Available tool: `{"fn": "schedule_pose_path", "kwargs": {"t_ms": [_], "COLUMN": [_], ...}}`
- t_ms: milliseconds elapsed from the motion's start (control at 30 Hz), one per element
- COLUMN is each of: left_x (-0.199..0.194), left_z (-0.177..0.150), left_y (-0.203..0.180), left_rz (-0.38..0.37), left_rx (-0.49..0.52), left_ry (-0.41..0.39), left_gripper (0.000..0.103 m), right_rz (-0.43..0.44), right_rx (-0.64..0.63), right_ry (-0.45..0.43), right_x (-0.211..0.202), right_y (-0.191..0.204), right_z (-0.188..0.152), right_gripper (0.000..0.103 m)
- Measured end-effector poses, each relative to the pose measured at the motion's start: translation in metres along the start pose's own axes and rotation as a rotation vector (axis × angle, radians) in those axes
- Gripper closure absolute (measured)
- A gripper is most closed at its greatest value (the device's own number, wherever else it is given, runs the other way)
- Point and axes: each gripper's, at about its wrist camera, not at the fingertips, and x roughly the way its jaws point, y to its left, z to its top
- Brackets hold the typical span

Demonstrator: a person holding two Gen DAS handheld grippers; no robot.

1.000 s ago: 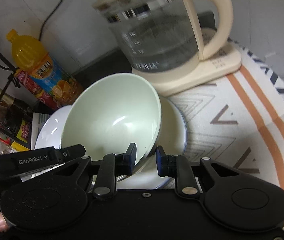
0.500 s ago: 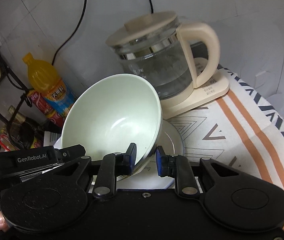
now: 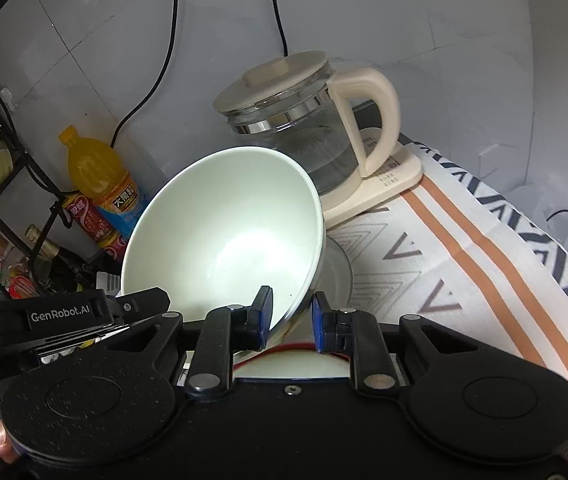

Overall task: Organize plates and bowls
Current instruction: 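Carry the small green bowl and lower it onto the bowl stack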

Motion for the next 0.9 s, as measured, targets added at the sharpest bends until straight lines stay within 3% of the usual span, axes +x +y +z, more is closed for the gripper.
{"fn": "schedule_pose_path", "kwargs": {"t_ms": [900], "left_x": [-0.024], "left_z": [-0.069], "left_y": [0.007], "left_rz": [-0.09], "left_rx": [0.082], "left_ry": [0.094], "left_gripper": [0.09], "right_rz": [-0.133], "right_rx": [0.084], "right_ry": [0.007], "right_x": [-0.045], "right_y": [0.002], "right_z": [-0.077], "right_gripper": [0.083]}}
